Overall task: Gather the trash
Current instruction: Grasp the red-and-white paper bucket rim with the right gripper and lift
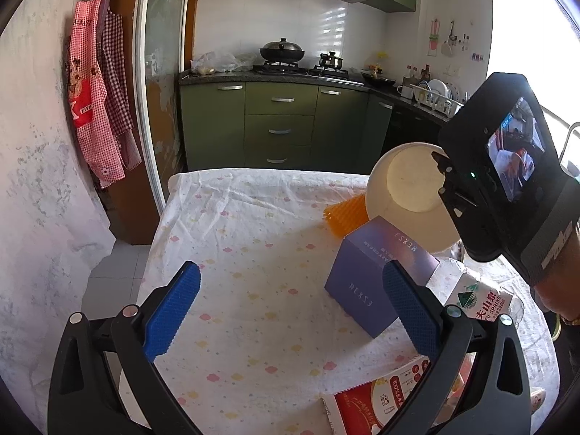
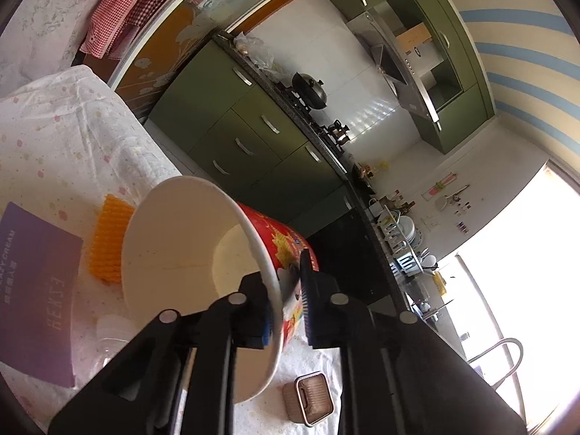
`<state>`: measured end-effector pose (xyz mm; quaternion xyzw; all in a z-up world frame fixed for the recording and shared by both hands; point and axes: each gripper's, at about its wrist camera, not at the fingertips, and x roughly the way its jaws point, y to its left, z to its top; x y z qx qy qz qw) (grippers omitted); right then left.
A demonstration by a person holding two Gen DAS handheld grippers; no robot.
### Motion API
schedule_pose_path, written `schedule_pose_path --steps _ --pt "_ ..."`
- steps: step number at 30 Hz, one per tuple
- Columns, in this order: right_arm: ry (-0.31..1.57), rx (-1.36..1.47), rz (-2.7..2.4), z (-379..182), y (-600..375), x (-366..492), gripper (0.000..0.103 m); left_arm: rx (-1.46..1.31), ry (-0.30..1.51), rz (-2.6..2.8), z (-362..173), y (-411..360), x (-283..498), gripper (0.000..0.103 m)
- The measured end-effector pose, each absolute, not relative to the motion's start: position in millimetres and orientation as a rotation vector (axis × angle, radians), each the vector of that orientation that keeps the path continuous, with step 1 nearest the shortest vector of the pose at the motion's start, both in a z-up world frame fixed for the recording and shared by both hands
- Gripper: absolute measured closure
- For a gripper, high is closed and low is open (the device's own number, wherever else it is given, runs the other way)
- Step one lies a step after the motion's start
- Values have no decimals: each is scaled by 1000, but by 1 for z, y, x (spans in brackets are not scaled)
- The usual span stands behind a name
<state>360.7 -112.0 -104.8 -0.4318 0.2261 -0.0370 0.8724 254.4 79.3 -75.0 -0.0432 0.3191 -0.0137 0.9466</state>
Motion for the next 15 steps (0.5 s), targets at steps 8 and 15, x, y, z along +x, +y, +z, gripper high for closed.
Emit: schedule_pose_path --steps 8,15 --pt "718 -558 16 -66 -159 423 98 -91 655 -51 -79 75 251 4" --pt "901 -84 191 -27 -247 432 99 -99 659 -72 -79 73 250 4"
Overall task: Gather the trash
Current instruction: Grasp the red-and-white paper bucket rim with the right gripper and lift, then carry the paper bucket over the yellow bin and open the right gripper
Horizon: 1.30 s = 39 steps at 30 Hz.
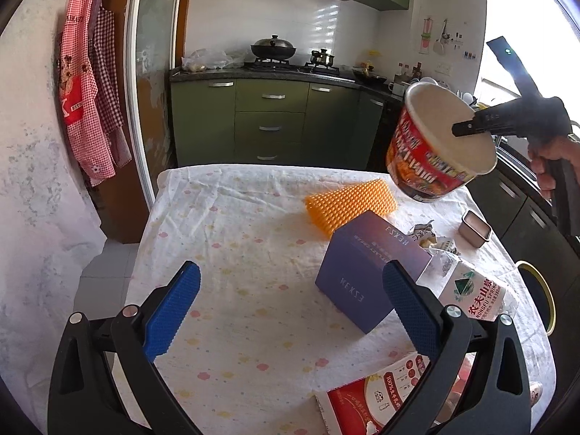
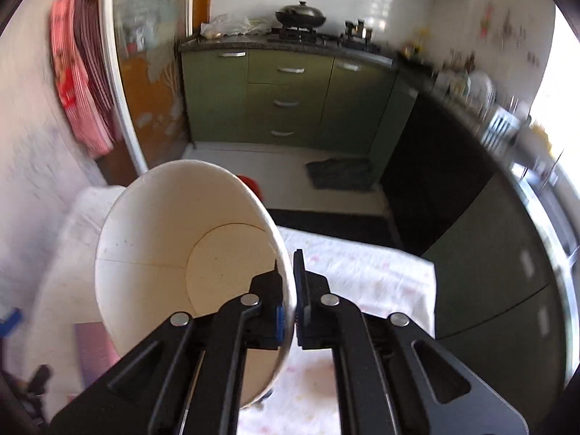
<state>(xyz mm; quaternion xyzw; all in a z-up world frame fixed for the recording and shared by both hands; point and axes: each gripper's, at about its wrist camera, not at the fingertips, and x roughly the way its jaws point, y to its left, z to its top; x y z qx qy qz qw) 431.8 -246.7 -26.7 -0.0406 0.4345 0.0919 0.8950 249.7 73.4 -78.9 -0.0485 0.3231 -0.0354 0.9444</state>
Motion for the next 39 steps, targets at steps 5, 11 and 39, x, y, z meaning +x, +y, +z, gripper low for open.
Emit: schedule_pose_path --steps 5,11,39 --pt "946 125 211 -9 -327 390 99 -79 650 -97 -73 67 244 4" --pt "981 265 -16 -5 -452 320 98 -40 655 -136 -63 52 234 4" --pt "1243 524 -291 -200 -654 283 79 77 717 -263 -33 -32 215 4"
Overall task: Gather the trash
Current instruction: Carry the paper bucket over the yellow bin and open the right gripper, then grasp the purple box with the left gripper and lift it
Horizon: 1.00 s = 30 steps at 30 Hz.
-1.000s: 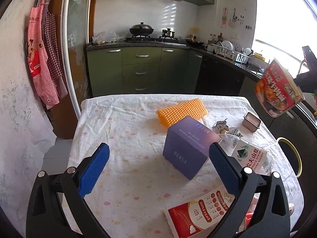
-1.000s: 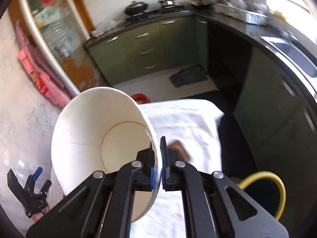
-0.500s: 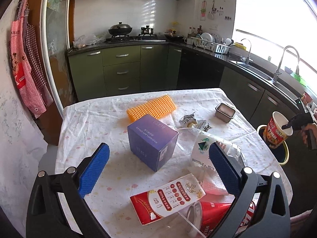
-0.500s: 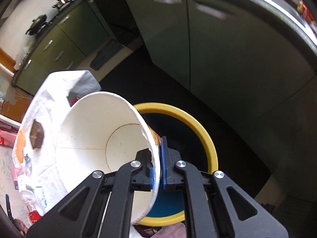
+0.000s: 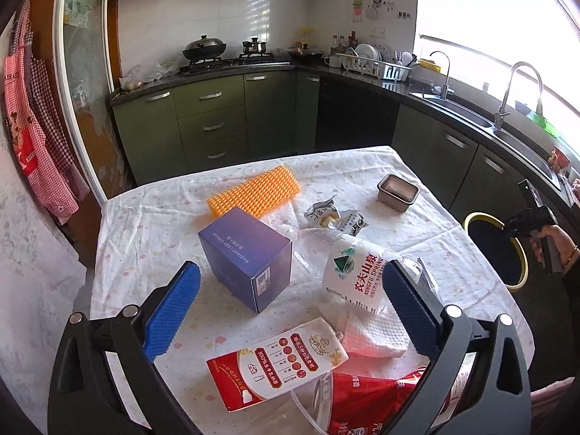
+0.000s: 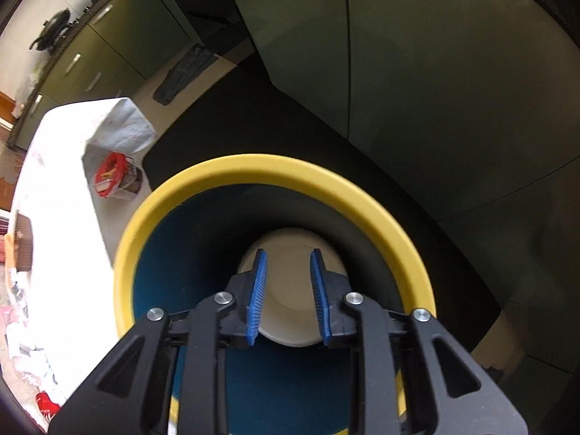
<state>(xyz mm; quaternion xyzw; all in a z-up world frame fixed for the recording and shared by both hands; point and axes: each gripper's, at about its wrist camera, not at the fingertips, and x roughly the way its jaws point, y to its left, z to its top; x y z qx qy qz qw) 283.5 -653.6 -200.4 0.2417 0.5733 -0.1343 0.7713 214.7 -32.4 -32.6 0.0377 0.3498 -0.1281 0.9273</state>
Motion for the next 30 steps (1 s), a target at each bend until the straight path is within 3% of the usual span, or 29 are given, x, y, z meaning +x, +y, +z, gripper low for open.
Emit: schedule_pose_path --steps 22,30 --pt "1157 426 8 -151 -564 255 60 249 752 -560 -72 9 299 4" --pt "1178 420 19 -156 -554 256 60 361 795 -589 -98 5 317 4"
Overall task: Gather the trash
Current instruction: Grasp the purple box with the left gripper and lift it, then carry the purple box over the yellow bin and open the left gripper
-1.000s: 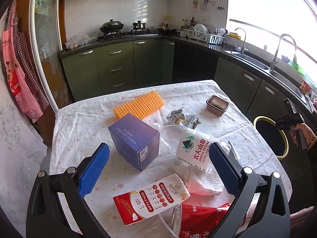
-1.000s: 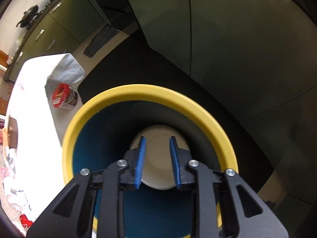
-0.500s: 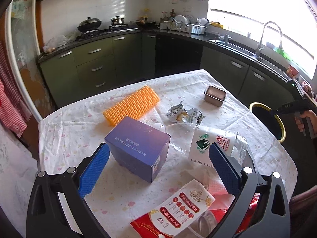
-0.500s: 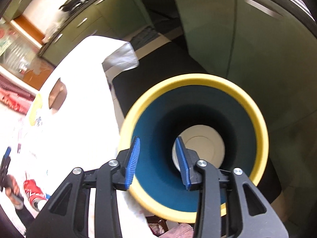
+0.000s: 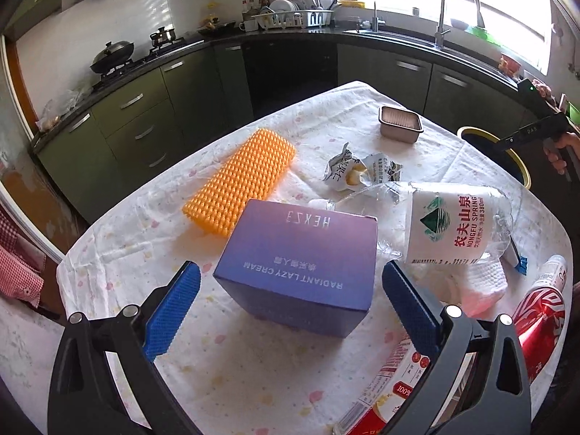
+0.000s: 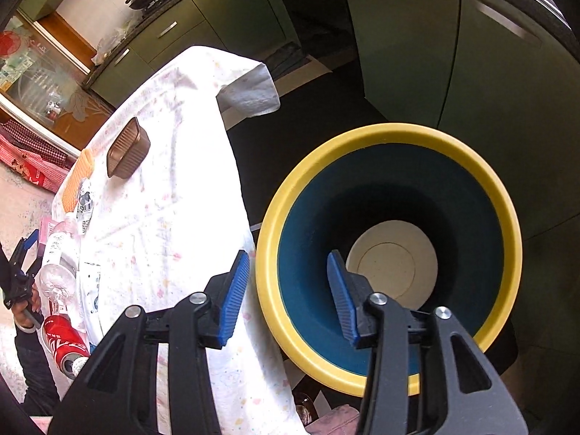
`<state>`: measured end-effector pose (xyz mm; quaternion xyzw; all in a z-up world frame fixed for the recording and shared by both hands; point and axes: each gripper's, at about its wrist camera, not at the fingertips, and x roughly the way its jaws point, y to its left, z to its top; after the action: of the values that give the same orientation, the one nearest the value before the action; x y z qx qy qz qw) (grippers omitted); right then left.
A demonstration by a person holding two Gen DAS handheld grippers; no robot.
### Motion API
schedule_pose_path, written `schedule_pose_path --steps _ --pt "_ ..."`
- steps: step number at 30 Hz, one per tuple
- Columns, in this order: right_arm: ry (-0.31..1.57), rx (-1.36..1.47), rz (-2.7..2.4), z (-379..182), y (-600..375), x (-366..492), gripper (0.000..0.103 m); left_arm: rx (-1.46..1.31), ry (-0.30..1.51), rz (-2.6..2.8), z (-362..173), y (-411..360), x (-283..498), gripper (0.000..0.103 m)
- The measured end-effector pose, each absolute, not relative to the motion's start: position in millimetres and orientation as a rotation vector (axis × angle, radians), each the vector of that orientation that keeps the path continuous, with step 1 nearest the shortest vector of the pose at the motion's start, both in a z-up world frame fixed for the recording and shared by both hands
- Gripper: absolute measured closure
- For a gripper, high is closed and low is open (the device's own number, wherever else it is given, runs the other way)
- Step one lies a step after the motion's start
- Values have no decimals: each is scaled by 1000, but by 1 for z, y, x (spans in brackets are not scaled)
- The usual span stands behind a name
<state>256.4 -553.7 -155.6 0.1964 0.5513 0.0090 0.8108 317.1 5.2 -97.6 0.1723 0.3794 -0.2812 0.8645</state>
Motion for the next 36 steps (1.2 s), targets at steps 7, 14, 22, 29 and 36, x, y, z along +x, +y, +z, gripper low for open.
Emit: schedule_pose_path --steps 7,14,22,29,36 --pt "1184 416 37 -158 -541 256 58 390 805 -609 -110 0 324 8" --pt "1183 420 55 -160 -538 257 58 347 835 -625 -114 6 328 23" --pt "1160 432 83 -160 -539 250 58 357 767 -599 -74 4 309 25" --pt "1112 459 86 -154 -556 229 58 401 692 -660 -17 -45 274 25" --pt "1029 480 56 -133 -586 185 58 439 625 -899 24 -156 238 25"
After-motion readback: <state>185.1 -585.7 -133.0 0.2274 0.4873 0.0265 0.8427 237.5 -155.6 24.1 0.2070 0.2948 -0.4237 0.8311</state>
